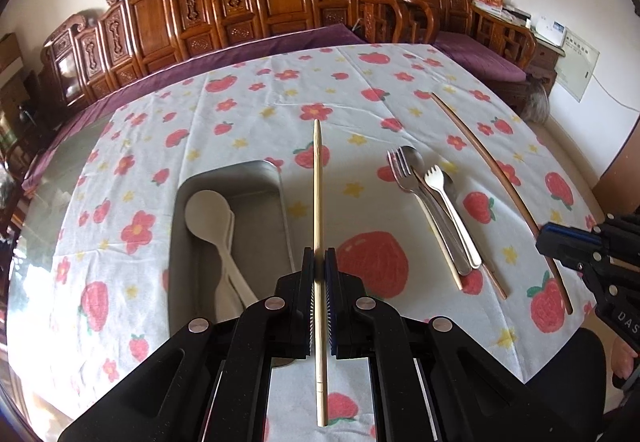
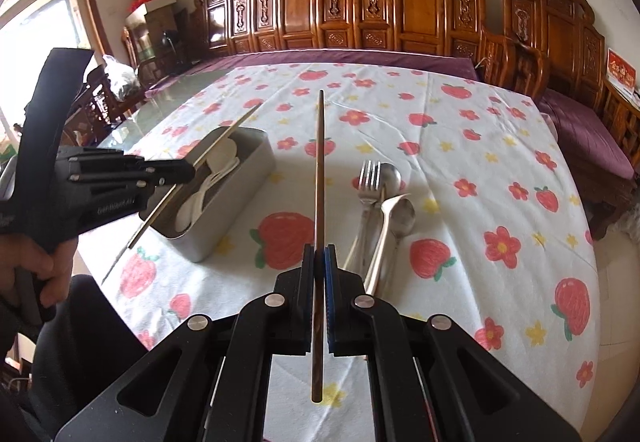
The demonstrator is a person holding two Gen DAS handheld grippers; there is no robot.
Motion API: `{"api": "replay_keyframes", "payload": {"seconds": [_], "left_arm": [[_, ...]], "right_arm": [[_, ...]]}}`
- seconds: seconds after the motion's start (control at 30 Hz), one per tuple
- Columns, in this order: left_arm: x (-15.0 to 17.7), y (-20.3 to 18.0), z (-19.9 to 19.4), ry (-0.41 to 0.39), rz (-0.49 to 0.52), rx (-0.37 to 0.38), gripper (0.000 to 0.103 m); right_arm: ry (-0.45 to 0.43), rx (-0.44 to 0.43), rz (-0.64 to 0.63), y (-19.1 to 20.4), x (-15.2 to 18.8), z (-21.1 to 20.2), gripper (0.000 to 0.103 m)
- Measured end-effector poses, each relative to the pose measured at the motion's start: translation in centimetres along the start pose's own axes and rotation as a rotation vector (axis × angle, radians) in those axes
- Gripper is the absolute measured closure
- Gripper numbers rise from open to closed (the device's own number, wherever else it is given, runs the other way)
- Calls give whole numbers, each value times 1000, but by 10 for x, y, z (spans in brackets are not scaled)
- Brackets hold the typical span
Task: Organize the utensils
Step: 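Carry the wooden chopstick in the right tool over the grey tray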
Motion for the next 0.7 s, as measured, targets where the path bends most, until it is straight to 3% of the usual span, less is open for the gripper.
{"api": "replay_keyframes", "payload": {"seconds": [0.33,0.7], "left_arm": [[7,44,-1,14,-51,-3,99],[19,85,47,93,-86,20,99]], "right_arm": [[22,-15,-14,27,-3,4,97],[60,-23,-29,51,-19,29,97]]}}
Point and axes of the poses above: each gripper's, at about its wrist camera, not at the fingertips, and z roughly the way its jaws point, y to its left, x to its underside, the point moved 1 cm from there along z, roughly the way its jaws point, and after that the axes turned 12 degrees about z, right-handed, at the moved point
